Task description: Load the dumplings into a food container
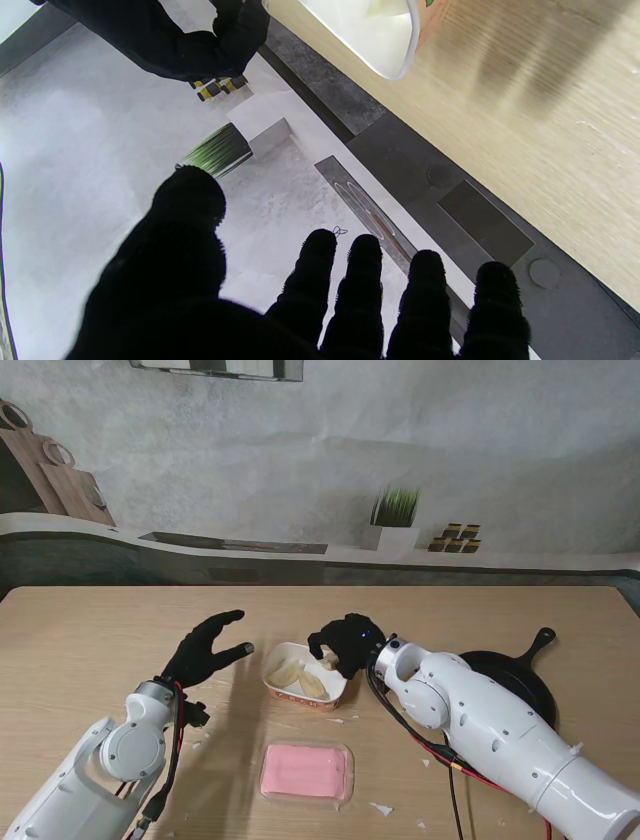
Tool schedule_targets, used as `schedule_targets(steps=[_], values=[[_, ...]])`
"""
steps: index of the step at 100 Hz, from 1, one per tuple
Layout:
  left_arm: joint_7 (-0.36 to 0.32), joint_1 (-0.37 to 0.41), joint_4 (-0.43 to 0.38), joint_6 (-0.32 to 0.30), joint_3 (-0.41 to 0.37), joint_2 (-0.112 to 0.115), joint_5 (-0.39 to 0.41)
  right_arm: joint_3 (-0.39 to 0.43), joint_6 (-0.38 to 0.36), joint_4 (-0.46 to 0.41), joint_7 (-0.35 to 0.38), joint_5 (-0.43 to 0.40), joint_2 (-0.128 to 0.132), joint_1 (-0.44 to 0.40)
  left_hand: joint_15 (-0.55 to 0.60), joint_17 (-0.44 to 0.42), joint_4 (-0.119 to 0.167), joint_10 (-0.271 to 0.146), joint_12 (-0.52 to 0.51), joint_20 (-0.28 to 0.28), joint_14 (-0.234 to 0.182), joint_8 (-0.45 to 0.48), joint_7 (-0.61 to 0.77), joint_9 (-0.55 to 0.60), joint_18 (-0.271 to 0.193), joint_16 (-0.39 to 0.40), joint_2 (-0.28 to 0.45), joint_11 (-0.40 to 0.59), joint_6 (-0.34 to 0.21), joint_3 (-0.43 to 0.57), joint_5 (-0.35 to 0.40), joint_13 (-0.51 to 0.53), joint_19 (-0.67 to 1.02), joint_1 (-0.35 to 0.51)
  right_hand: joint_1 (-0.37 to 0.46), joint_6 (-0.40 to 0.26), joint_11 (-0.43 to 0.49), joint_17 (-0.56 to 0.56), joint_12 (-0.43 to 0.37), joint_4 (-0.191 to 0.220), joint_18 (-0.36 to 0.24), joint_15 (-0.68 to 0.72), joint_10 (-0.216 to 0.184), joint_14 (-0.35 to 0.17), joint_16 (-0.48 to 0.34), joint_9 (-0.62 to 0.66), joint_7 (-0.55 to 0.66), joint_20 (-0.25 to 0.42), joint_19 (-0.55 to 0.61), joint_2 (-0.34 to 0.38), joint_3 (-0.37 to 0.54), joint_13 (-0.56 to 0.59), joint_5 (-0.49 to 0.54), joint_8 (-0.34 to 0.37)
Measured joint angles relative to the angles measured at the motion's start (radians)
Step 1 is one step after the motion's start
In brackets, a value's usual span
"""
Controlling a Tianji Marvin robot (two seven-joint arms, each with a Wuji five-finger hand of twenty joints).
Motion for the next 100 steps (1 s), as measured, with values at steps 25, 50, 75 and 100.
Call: schedule_targets(steps=[25,50,75,100], values=[[-0.003,-0.002,0.001,0.003,0.002,0.0,-0.002,-0.001,-0.001,-0.016,0.043,-0.036,0.019,0.002,0.0,0.0,0.0,0.0,0.0,0.0,0.0,0.0,0.0,0.0,0.0,0.0,0.0,0.0,0.0,0.0,0.0,0.0,0.0,0.0,-0.122,0.033,-0.042,-0.151,-0.062,0.192,-0.051,-0.12,-0.026,-0.012,0.045,-0.279,-0.013,-0.002,-0.029,0.13,0.003,-0.251,-0.129,0.043],[-0.004,-0.003,0.001,0.003,0.002,0.0,-0.002,0.019,-0.004,-0.038,0.056,-0.068,0.027,-0.006,0.0,0.0,0.0,0.0,0.0,0.0,0.0,0.0,0.0,0.0,0.0,0.0,0.0,0.0,0.0,0.0,0.014,0.0,0.0,0.0,-0.172,0.103,-0.122,-0.277,-0.084,0.192,-0.086,-0.223,-0.029,-0.017,0.039,-0.48,-0.088,-0.002,-0.103,0.14,-0.024,-0.449,-0.283,0.013],[-0.01,0.016,-0.024,0.027,-0.016,0.004,0.107,0.242,-0.041,-0.219,0.09,-0.182,0.041,-0.17,0.127,0.015,0.0,0.0,0.111,0.026,0.015,0.12,0.157,0.108,0.021,0.112,-0.025,0.076,-0.001,0.031,0.198,0.051,0.0,0.015,-0.271,0.168,-0.133,-0.316,-0.096,0.21,-0.102,-0.232,-0.01,-0.02,0.038,-0.531,-0.082,0.001,-0.115,0.25,-0.136,-0.5,-0.32,-0.034],[-0.121,0.095,-0.138,0.138,-0.066,0.037,0.272,0.429,-0.065,-0.409,0.151,-0.208,0.058,-0.392,0.328,0.064,0.0,0.005,0.257,0.17,0.051,0.177,0.196,0.222,0.021,0.243,-0.049,0.175,0.029,0.051,0.285,0.093,0.063,-0.003,-0.356,0.265,-0.092,-0.278,-0.081,0.21,-0.111,-0.158,0.044,-0.008,0.059,-0.442,-0.06,0.032,-0.087,0.381,-0.271,-0.449,-0.266,-0.052]])
